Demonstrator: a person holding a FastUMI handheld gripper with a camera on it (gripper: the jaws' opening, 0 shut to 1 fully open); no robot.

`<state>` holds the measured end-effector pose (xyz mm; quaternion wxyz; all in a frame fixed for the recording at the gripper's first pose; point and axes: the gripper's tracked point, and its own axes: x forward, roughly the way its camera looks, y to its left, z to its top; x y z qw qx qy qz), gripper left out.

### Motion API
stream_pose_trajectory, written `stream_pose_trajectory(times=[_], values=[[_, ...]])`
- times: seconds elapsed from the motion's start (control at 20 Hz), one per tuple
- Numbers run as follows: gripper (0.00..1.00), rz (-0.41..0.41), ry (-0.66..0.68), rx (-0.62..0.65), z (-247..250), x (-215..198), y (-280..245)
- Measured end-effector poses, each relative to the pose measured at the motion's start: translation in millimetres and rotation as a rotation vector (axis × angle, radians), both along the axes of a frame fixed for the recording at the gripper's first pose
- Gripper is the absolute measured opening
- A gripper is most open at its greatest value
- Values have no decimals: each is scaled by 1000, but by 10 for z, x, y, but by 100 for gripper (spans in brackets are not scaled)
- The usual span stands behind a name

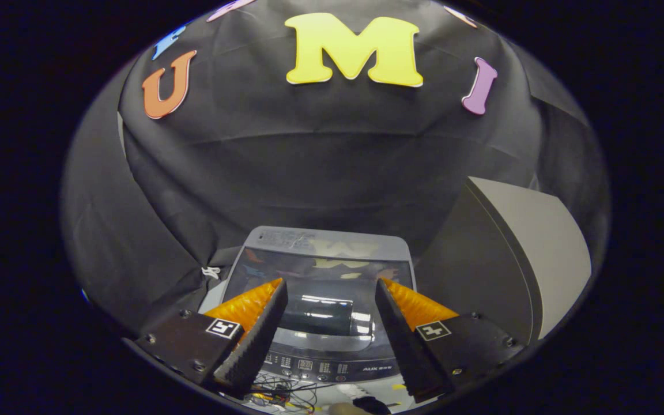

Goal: Put the clothes into the washing machine and then close the washing machine lid.

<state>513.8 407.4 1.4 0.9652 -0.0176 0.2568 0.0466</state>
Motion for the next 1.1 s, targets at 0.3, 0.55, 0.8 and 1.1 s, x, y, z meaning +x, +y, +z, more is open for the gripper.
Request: stream_pose_trajectory(times=[0.3, 0.55, 0.8, 1.1], values=[[96, 4, -42, 18, 142, -388, -257], [96, -5, -130, 19, 432, -850, -641], [96, -36, -259, 36, 852, -1331, -1227], [96, -63, -390, 23, 1125, -2025, -1993]])
